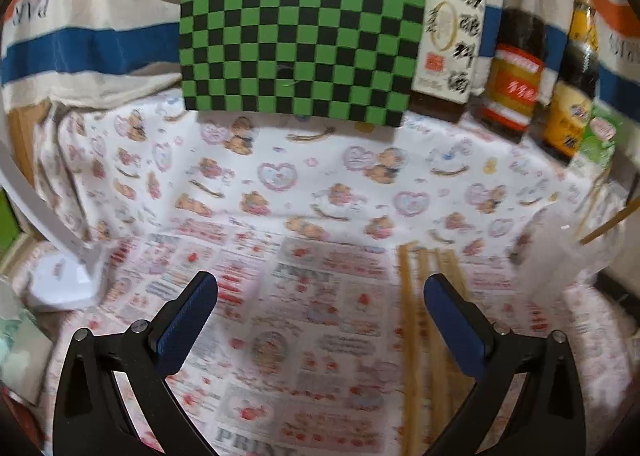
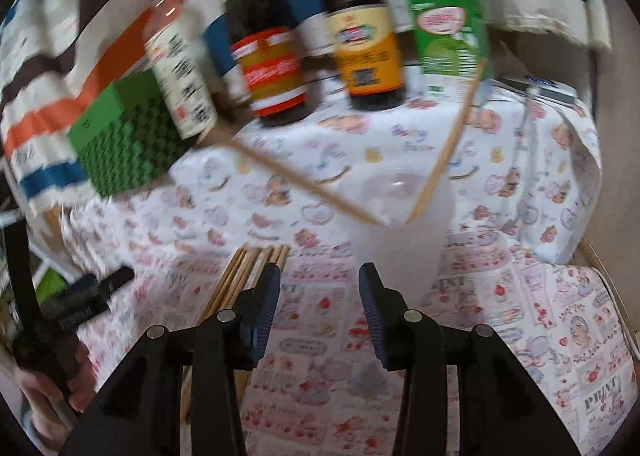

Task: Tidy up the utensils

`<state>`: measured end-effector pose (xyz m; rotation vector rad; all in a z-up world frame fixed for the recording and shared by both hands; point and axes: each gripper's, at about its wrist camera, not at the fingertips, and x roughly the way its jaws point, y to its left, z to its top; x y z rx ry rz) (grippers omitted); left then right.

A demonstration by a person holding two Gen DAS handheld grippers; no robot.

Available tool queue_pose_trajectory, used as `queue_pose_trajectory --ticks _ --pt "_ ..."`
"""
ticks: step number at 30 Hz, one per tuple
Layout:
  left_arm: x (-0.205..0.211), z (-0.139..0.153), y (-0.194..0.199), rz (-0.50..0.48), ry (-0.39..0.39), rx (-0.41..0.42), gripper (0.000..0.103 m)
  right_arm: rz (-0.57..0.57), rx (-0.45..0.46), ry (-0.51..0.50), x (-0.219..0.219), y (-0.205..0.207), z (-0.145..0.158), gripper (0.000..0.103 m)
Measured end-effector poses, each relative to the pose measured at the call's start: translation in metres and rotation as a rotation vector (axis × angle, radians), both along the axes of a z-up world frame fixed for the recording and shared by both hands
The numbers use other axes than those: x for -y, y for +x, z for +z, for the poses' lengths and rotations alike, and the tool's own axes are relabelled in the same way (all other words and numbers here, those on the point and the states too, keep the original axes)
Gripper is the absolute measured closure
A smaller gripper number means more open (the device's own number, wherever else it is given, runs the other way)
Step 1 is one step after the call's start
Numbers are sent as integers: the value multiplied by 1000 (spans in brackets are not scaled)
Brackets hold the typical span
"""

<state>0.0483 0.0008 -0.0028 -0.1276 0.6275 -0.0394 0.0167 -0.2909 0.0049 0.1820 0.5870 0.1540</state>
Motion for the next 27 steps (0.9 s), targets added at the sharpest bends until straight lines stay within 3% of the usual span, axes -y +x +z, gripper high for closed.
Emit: queue_pose_trajectory --ticks 2,5,6,11,16,21,27 --pt "-2 2 -2 -9 -40 0 1 25 -19 -42 -11 1 -9 60" --pt "-1 3 -3 2 -33 -1 1 61 -60 -71 -25 3 -24 61" --pt "0 3 -2 3 -29 -6 1 68 -70 -80 -29 4 -28 65" --pt "-3 -5 4 -20 -79 -66 1 87 -83 -54 -37 2 -38 71" --pt "1 -10 5 17 -9 -82 1 158 -145 -6 -45 6 -46 75" --pt "0 -16 8 36 -1 -103 1 216 -210 -86 -66 6 -56 75" --pt "0 -27 17 34 28 -189 1 218 -258 -138 -79 4 -65 75"
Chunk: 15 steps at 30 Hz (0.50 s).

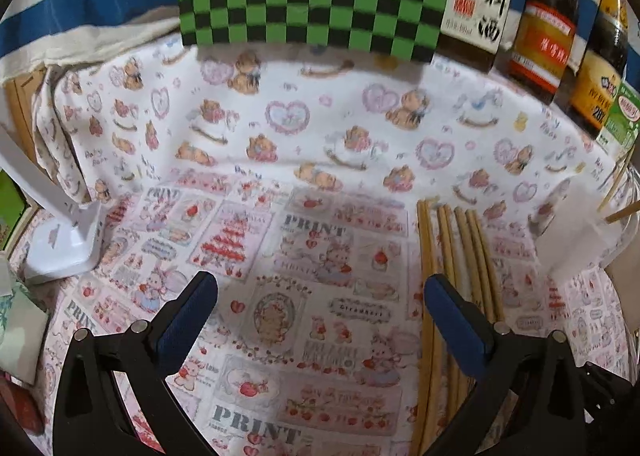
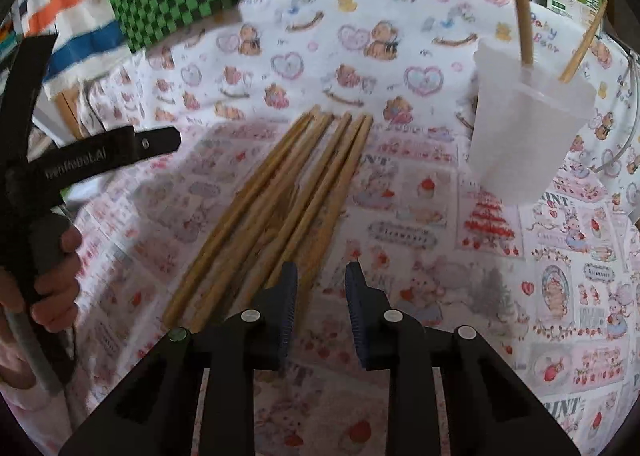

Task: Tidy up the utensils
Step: 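Lower the right tool onto a chopstick in the row and grasp it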

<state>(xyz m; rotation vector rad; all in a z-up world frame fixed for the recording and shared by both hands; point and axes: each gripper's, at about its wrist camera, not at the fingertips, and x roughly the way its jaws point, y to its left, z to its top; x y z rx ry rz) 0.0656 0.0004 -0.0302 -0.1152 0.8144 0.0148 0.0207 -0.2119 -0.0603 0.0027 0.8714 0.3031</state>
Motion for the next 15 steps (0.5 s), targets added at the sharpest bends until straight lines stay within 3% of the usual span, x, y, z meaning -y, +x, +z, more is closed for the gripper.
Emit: queue_pose_trajectory --ticks 7,9,12,15 --pt "12 -4 2 -18 93 -18 1 11 0 -52 -2 2 2 76" --pt "15 -3 0 -40 85 -4 1 -5 3 -71 -1 2 2 95" --pt "20 2 -4 -69 69 35 1 -28 5 -85 4 2 1 95" --pt "24 4 -5 -108 46 34 2 -40 16 -25 12 0 5 95"
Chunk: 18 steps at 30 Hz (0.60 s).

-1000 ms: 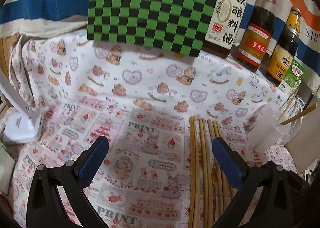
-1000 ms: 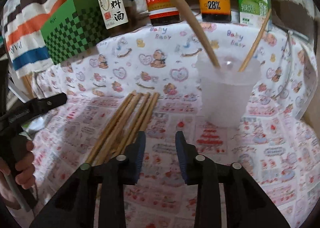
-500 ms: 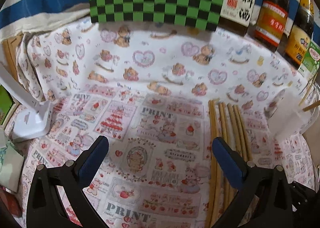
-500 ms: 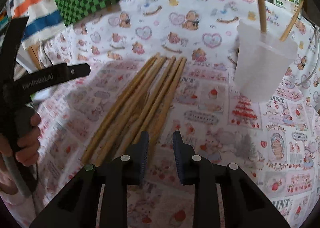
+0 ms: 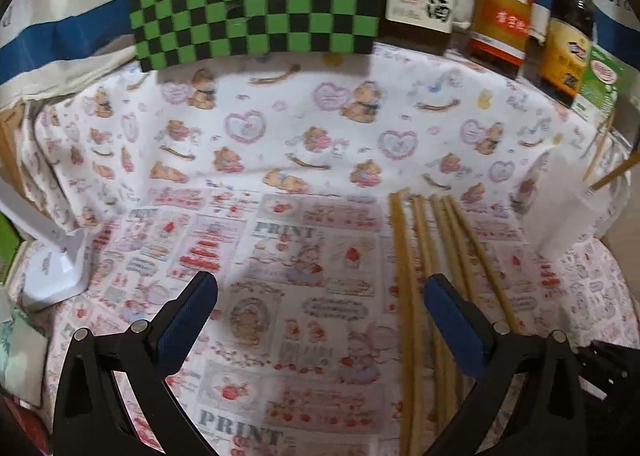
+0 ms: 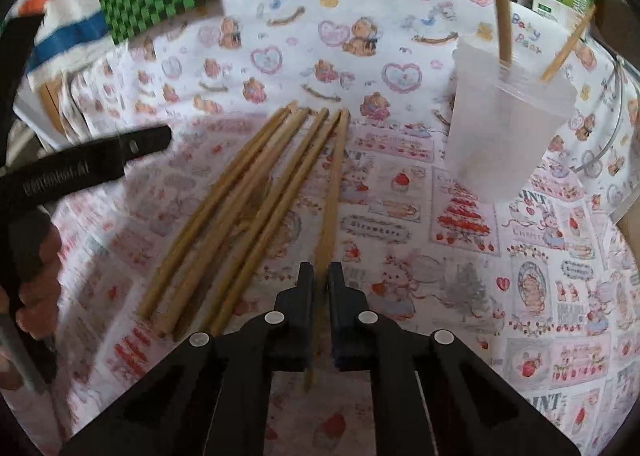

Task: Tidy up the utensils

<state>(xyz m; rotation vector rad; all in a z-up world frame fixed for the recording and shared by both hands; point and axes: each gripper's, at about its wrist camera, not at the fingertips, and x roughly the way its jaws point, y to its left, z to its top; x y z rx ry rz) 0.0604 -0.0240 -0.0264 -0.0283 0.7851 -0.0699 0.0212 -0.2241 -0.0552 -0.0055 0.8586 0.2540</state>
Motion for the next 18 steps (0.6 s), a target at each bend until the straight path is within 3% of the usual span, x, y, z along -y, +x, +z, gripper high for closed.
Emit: queue_pose_trajectory --ticks 2,4,6,9,14,18 --pt "2 1 -1 -18 -39 -9 26 1 58 18 1 -7 10 95" --pt "4 1 -1 -54 -83 -29 37 -5 158 -29 -3 -18 22 95" --pt "8 -1 0 -90 -118 -60 55 -20 246 -61 -4 -27 30 96" --pt "15 -8 2 -111 -113 -104 74 -21 304 -25 0 -35 40 101" --pt "26 -23 5 -152 -93 -192 80 -47 337 -15 6 -38 47 101" --pt "33 -26 3 -185 -79 -205 80 -64 270 -7 10 -30 44 101"
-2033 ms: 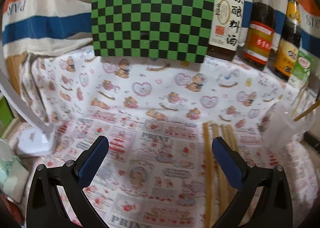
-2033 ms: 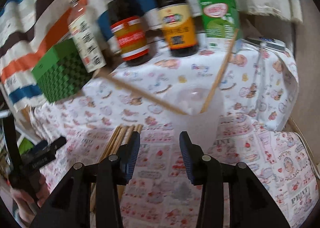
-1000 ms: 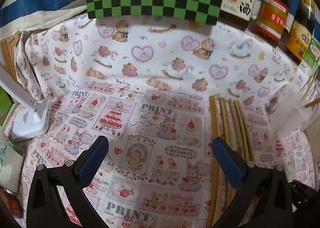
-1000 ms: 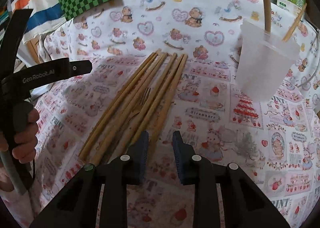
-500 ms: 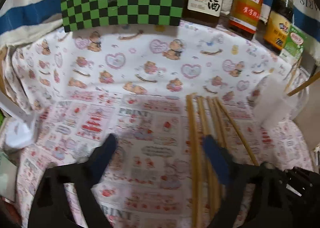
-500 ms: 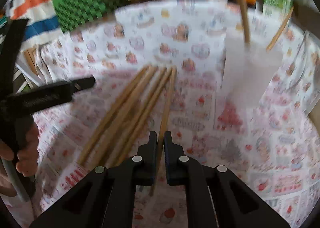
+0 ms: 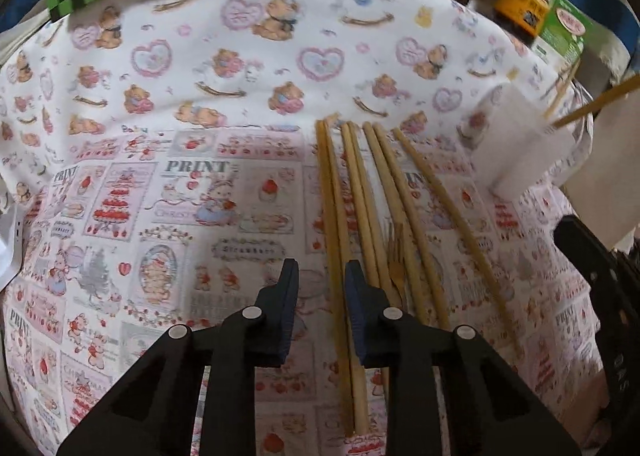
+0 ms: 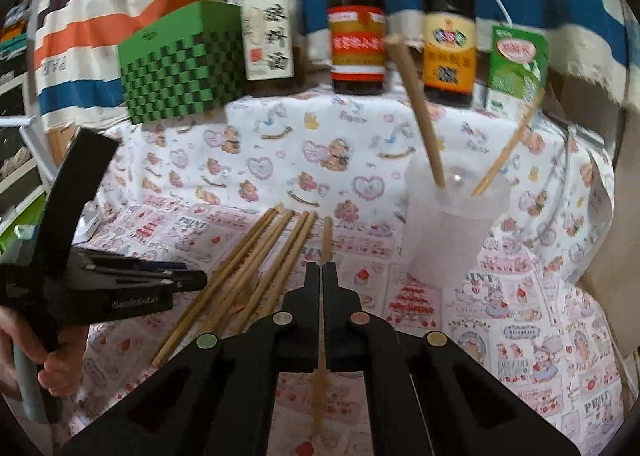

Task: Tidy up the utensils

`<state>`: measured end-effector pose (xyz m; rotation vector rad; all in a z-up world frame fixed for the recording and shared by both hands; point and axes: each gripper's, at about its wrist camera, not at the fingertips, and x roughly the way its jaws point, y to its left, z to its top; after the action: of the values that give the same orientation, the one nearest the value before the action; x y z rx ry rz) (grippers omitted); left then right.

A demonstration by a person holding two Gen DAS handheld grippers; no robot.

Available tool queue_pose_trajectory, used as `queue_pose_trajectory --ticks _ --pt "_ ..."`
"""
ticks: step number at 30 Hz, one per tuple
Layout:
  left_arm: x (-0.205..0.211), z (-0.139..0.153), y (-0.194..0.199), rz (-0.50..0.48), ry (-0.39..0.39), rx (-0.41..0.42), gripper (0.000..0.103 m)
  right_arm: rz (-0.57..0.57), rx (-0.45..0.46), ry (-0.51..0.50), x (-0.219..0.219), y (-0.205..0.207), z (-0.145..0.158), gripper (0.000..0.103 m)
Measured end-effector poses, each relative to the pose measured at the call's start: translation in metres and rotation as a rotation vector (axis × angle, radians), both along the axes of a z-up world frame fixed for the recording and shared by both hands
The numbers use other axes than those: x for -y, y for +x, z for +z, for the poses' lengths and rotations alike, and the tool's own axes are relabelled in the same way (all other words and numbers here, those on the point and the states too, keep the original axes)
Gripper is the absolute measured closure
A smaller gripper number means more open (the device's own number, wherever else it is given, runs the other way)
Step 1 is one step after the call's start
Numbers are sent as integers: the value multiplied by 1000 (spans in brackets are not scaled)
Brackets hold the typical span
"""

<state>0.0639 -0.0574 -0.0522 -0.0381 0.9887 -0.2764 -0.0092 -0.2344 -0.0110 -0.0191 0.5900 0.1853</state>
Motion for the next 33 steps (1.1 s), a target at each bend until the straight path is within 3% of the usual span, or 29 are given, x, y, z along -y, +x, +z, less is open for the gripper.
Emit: queue_pose_trajectory --ticks 5,7,11,14,18,33 --pt "2 -5 1 2 16 -29 82 9 -134 81 8 16 -15 100" --pt "-2 -5 3 7 4 -39 85 -11 -177 58 8 21 -23 99" --pt "-6 -3 2 -1 -42 -33 88 -31 -222 24 8 29 -36 79" --pt "-4 4 -1 -36 -59 -15 99 -26 -249 31 8 31 -43 79" --pt "2 2 -2 -79 -89 -37 101 -38 -257 21 9 32 -46 79" --pt "12 -5 -1 -55 -38 -56 101 -56 -244 37 14 31 -41 79"
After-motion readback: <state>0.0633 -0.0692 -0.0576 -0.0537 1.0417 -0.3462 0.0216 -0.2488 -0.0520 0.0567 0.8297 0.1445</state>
